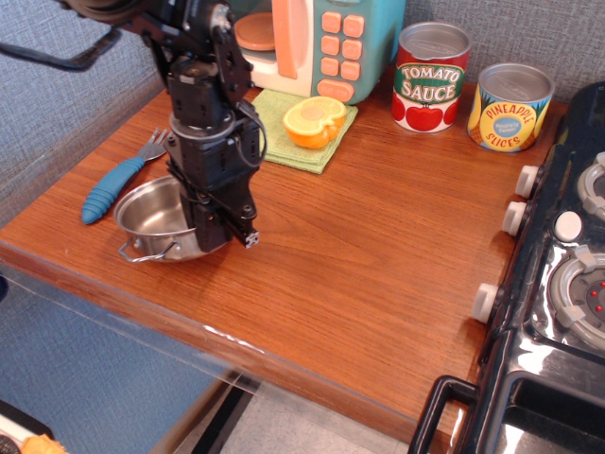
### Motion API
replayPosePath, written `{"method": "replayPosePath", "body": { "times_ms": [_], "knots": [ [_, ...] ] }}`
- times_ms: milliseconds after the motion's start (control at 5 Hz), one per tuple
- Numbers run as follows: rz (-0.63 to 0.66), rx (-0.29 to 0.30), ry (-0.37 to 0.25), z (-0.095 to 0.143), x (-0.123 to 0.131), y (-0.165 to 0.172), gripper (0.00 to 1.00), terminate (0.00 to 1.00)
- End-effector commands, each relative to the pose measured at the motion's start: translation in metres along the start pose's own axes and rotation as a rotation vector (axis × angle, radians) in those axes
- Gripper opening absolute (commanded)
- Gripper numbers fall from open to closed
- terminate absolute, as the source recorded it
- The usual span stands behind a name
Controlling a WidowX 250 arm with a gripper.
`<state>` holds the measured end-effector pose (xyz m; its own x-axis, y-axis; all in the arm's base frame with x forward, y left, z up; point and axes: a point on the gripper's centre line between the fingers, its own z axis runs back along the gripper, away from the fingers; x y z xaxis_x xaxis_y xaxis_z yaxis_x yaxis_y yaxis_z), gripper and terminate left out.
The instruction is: Move the pot to the right of the fork.
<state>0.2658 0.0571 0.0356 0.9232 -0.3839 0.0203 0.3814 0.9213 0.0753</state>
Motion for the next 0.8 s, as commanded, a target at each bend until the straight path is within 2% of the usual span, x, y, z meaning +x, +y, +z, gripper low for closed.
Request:
{"method": "replayPosePath", "body": {
  "times_ms": [0,200,400,600],
  "knots": [
    [-0.047,0.044,0.016,0.010,-0.001,-0.007,1.00,0.00],
    [-0.069,0.042,0.008,0.014,-0.001,-0.013,1.00,0.00],
    [-0.071,0.003,-0.022,0.025,0.001,-0.018,1.00,0.00],
    [-0.012,-0.070,-0.104,0.053,0.002,-0.019,1.00,0.00]
  ]
}}
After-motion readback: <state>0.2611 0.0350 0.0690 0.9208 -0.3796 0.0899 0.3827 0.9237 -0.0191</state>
